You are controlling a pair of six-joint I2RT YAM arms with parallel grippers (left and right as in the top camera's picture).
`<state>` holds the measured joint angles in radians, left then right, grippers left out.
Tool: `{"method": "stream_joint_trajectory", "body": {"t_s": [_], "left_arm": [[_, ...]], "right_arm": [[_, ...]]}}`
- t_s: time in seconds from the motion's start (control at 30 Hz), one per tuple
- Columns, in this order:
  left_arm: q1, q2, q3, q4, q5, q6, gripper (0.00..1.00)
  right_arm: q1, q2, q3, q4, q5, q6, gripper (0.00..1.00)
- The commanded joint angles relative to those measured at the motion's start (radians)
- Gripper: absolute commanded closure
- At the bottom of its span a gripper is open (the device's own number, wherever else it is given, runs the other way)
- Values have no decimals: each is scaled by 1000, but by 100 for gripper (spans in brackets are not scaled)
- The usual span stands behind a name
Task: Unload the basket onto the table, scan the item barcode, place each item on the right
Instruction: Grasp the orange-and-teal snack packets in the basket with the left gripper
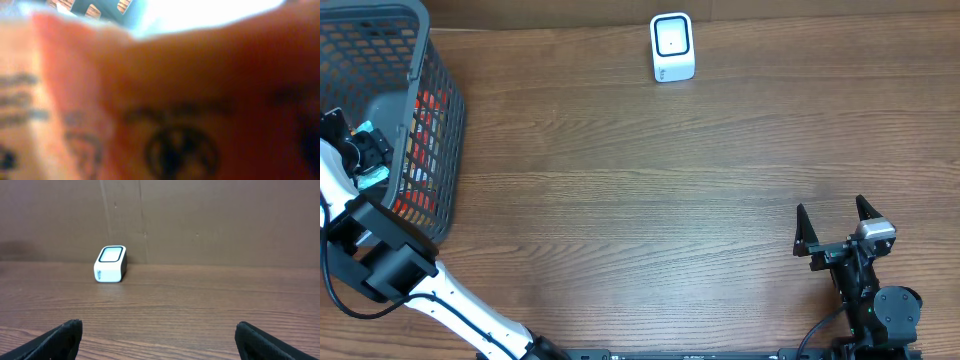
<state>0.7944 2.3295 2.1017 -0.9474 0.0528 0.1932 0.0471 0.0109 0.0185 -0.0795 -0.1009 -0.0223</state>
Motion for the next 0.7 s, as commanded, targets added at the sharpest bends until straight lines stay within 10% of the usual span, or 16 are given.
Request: {"method": "stream_joint_trajectory", "body": {"t_s": [0.0, 0.53, 0.67], "left_arm": [[6, 20, 9, -8, 19, 13, 20], [5, 20, 8, -21, 19, 13, 48], [5, 17, 9, -21, 19, 13, 72]], "right_arm": [[-3, -8, -11, 4, -5, -1, 0], [-3, -8, -11, 4, -5, -1, 0], [-3, -8, -11, 4, -5, -1, 0]]}}
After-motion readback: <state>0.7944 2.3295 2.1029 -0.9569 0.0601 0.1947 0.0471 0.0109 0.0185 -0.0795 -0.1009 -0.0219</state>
